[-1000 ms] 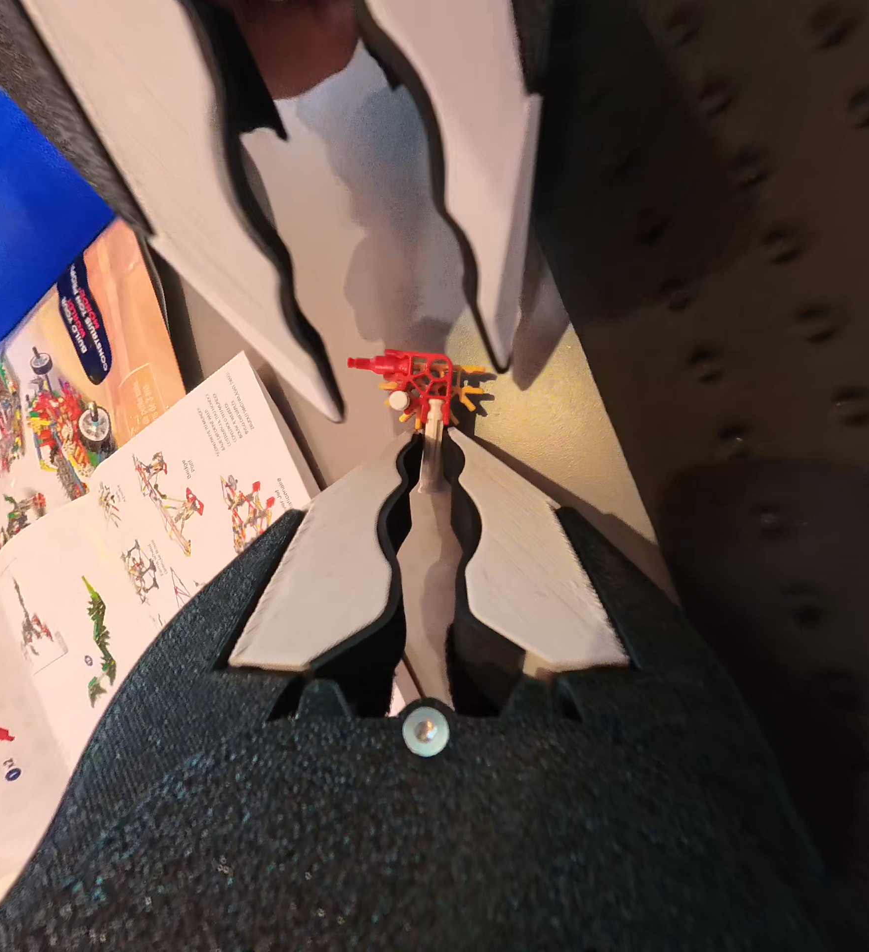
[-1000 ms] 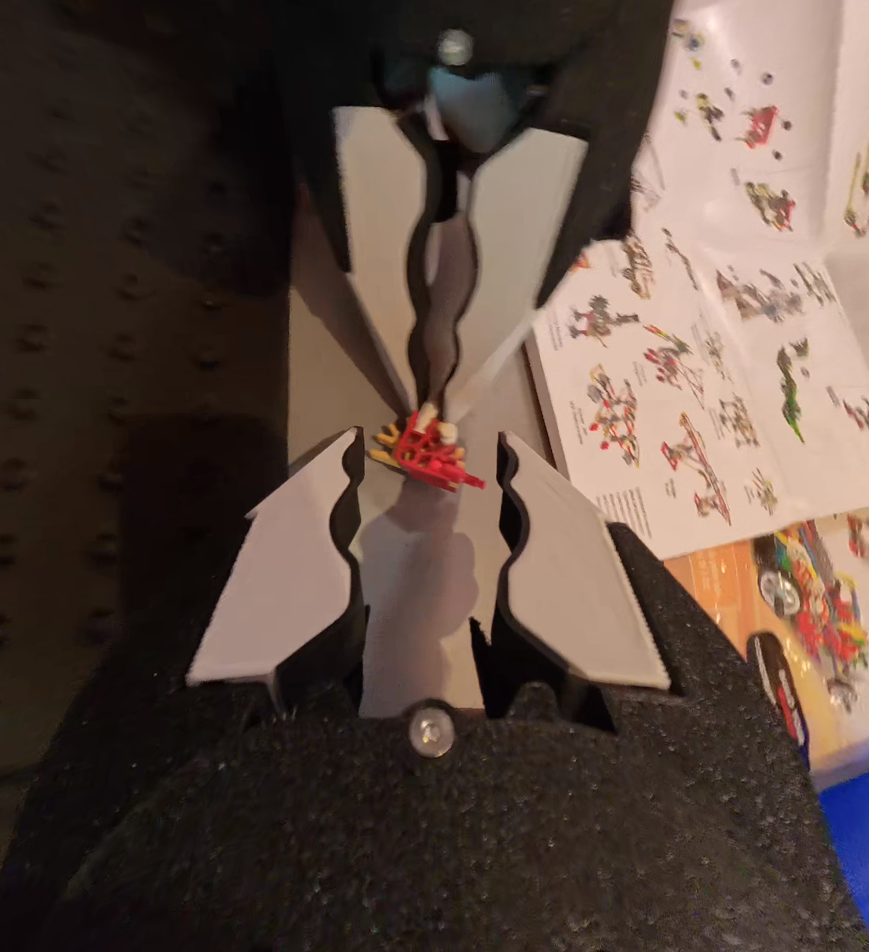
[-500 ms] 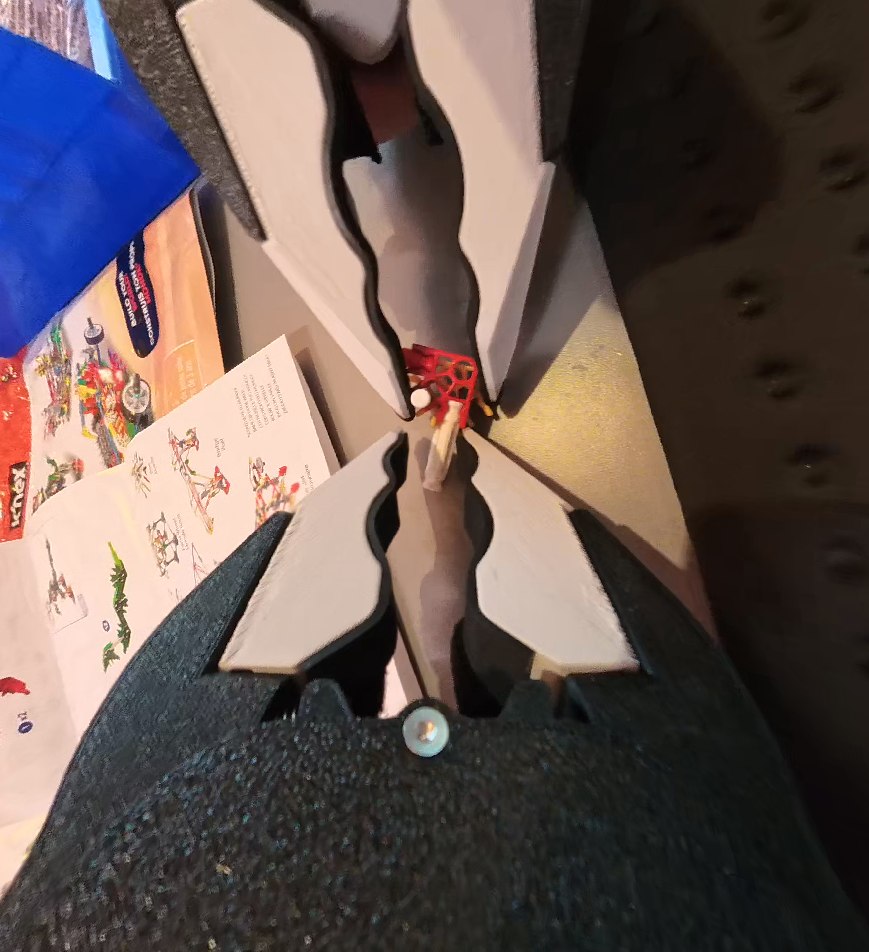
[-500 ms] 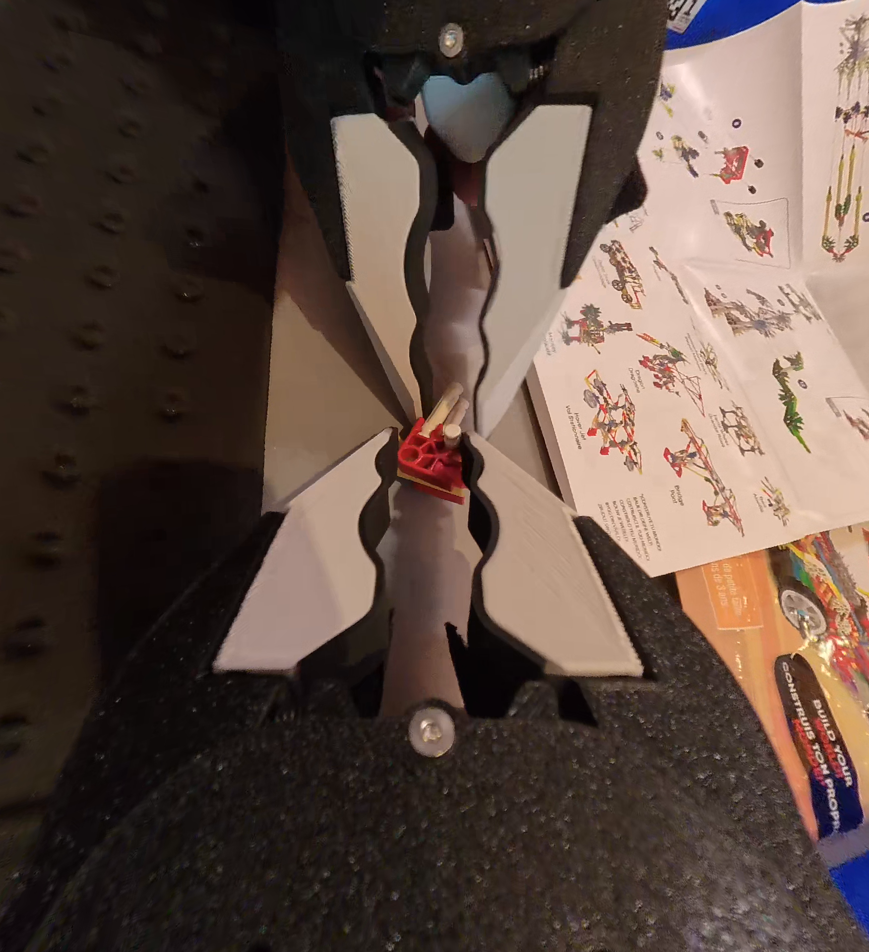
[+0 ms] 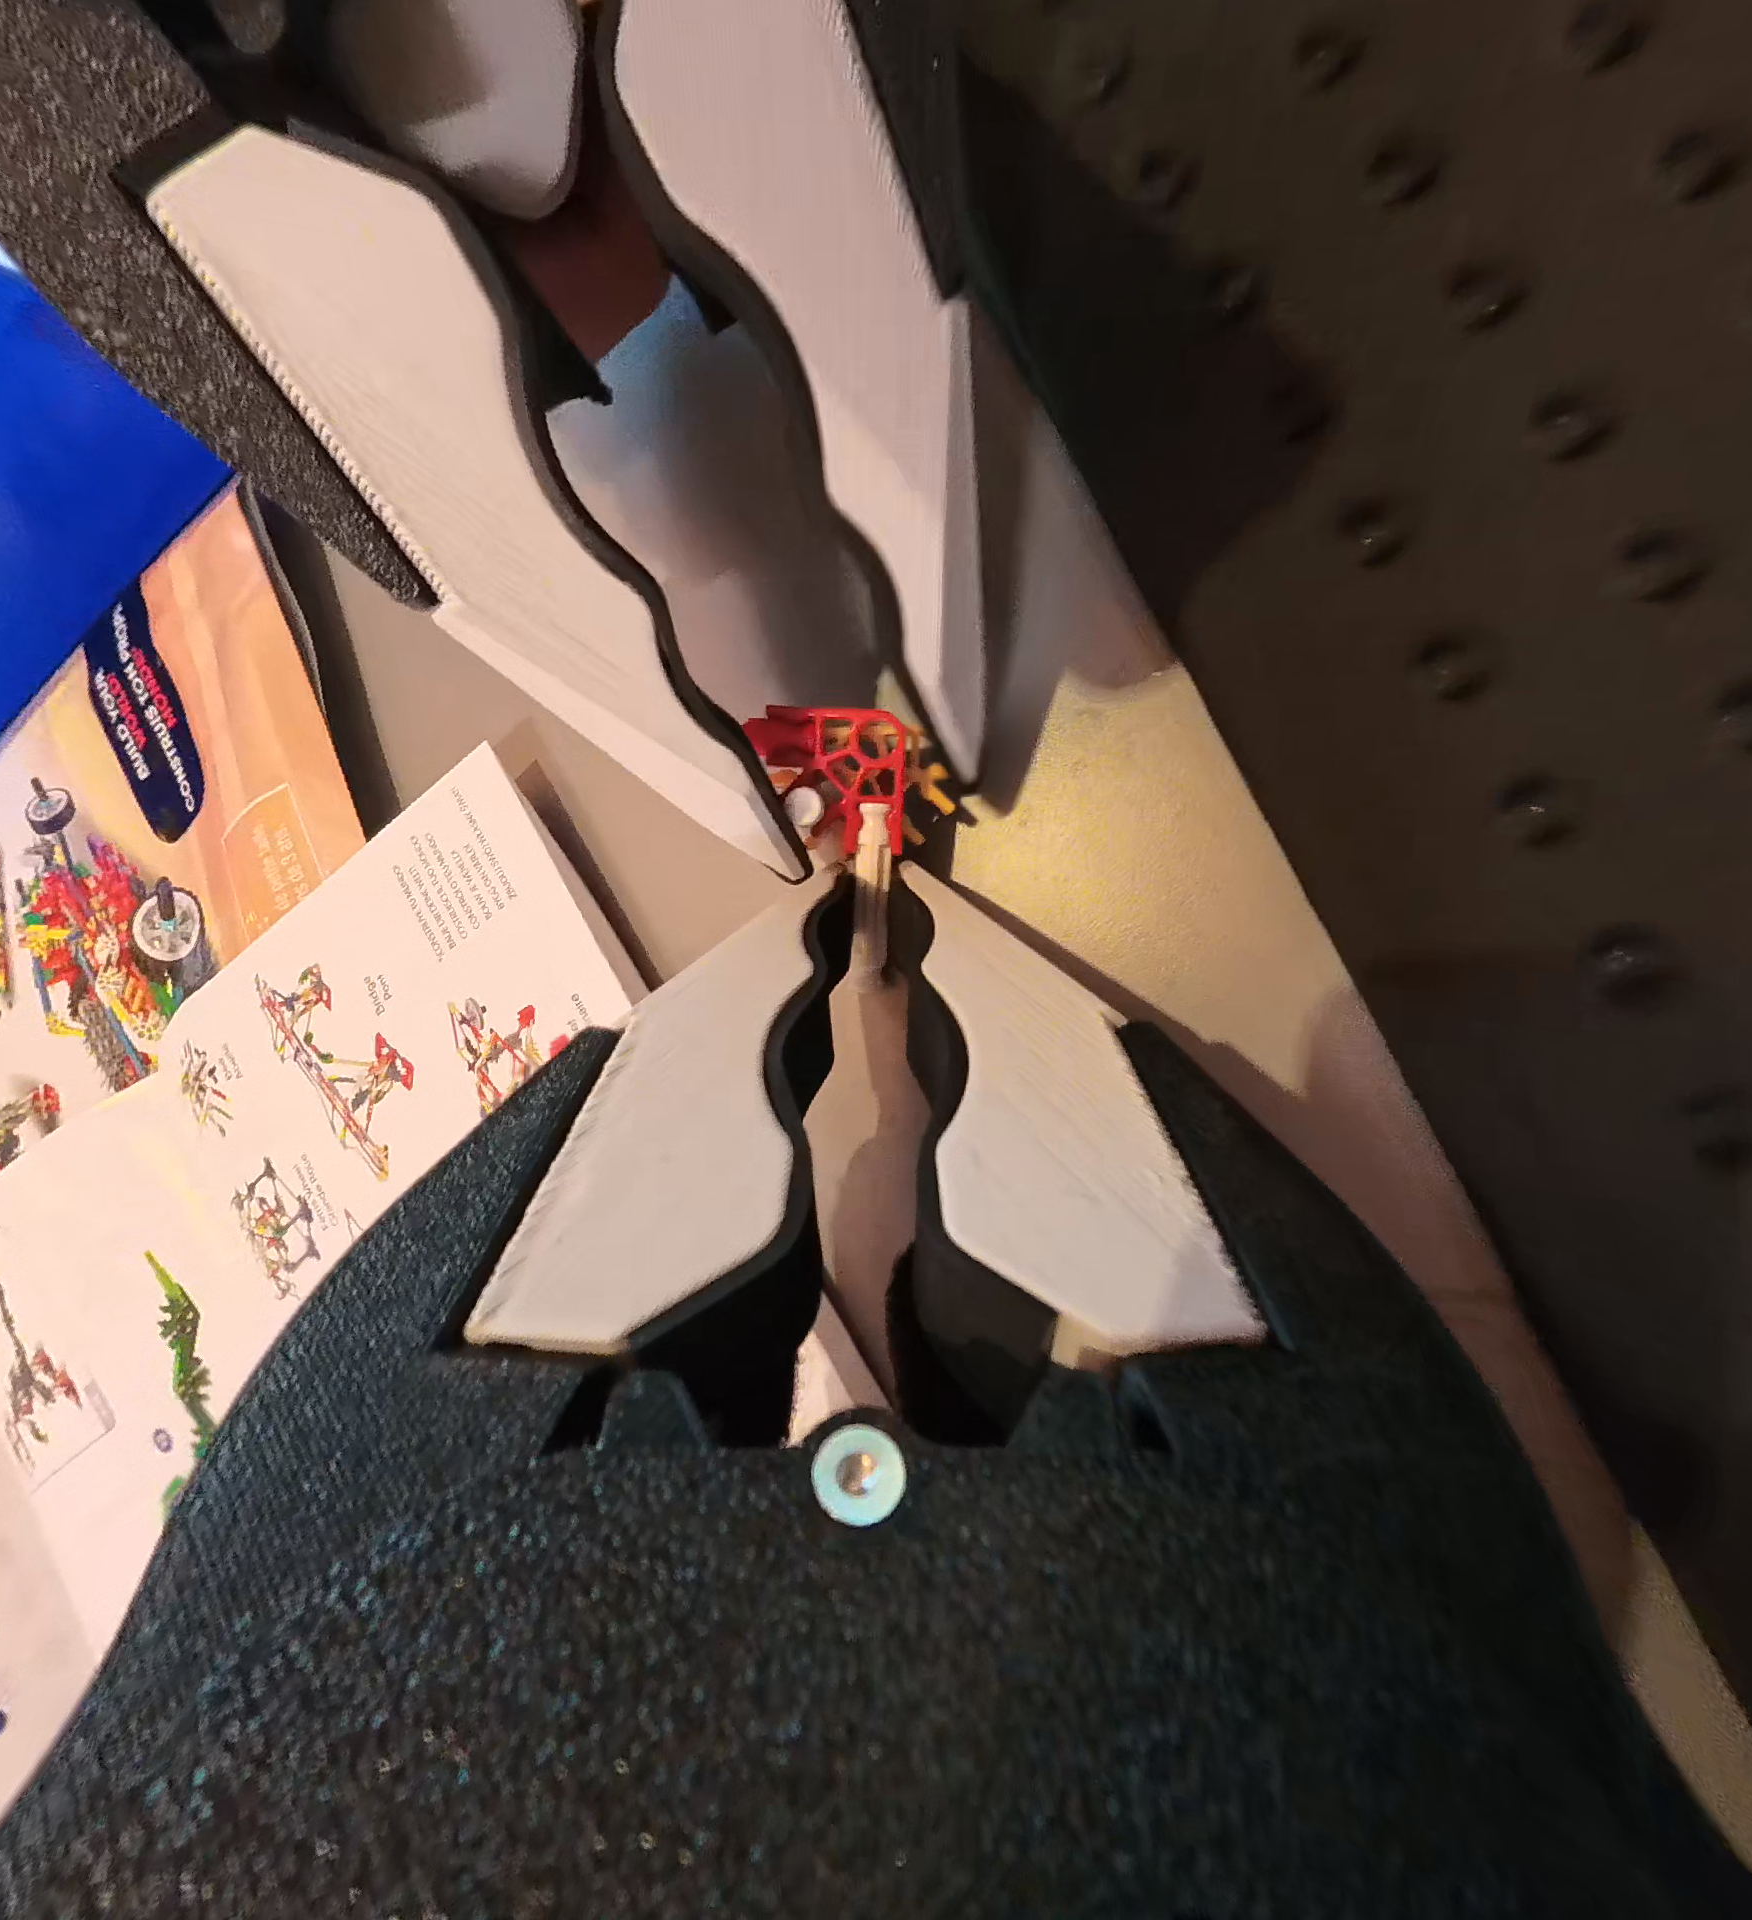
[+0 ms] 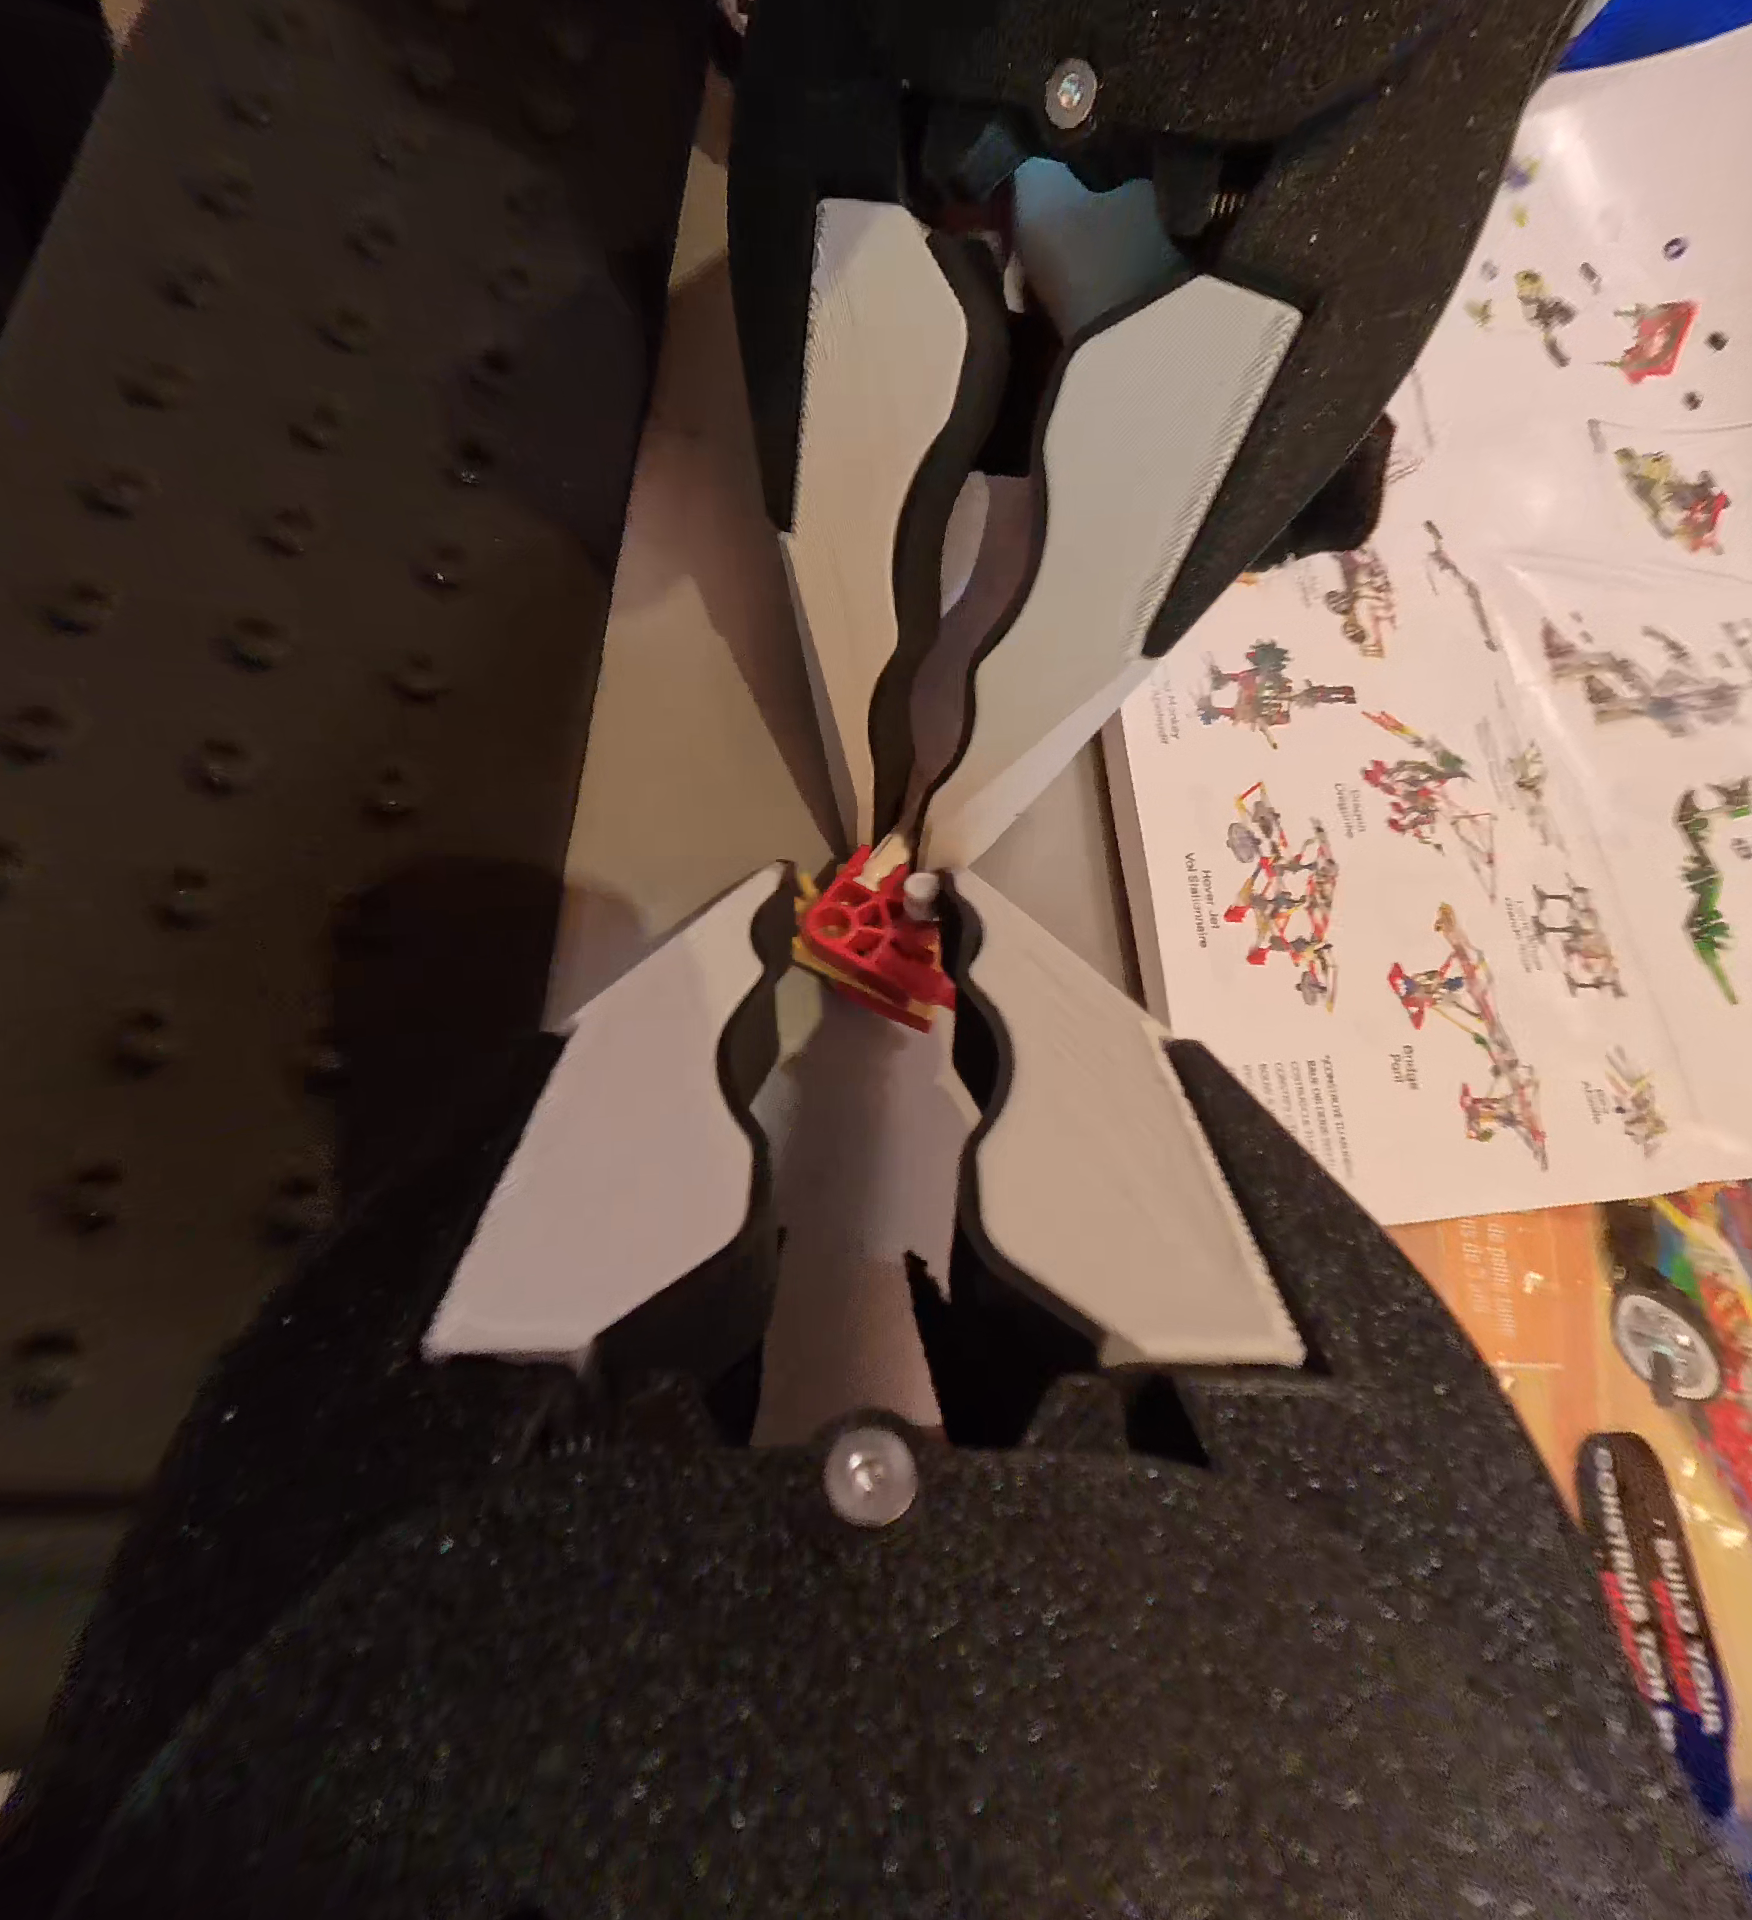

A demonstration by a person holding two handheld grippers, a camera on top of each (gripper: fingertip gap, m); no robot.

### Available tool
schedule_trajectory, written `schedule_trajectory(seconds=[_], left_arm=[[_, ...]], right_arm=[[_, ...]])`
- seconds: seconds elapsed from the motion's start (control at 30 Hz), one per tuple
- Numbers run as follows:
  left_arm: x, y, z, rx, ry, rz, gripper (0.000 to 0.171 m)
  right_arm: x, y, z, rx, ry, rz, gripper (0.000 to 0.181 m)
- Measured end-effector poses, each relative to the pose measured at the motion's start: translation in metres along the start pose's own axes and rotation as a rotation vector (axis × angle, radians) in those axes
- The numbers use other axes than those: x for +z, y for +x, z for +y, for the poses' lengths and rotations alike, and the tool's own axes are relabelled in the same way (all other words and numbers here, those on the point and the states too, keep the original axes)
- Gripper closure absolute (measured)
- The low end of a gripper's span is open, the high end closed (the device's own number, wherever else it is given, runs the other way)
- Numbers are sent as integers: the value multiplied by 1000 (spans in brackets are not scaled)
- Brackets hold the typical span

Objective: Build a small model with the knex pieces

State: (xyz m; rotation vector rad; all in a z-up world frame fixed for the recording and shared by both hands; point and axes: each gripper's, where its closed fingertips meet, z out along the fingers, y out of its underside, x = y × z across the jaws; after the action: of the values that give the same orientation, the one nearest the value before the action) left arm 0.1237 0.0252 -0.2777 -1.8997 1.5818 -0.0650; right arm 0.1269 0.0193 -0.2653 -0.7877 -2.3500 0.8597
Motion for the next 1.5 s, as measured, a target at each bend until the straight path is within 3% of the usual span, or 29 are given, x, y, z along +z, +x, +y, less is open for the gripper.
schedule_trajectory(seconds=[0.07, 0.27, 0.4, 0.57, 0.7, 0.77, 1.5], left_arm=[[-1, -1, 2, 10, -6, 6, 169], [0, -4, 6, -7, -17, 13, 166], [-4, -14, 7, -46, -47, -105, 150], [-7, -13, 14, -77, -129, -197, 163], [-17, -15, 1, -120, -57, -230, 157], [-14, -19, 5, -118, -83, -264, 150], [-12, -17, 9, -99, -93, -268, 164]], right_arm=[[1, -1, 3, -11, -19, -4, 147], [2, 5, 2, 8, 8, -14, 156], [4, 8, 1, 43, 15, 3, 156], [6, 15, 2, 98, 29, 45, 156], [8, 20, 2, 92, 20, 85, 157], [8, 20, 2, 76, 8, 96, 156], [4, 25, 6, 89, 3, 184, 147]])
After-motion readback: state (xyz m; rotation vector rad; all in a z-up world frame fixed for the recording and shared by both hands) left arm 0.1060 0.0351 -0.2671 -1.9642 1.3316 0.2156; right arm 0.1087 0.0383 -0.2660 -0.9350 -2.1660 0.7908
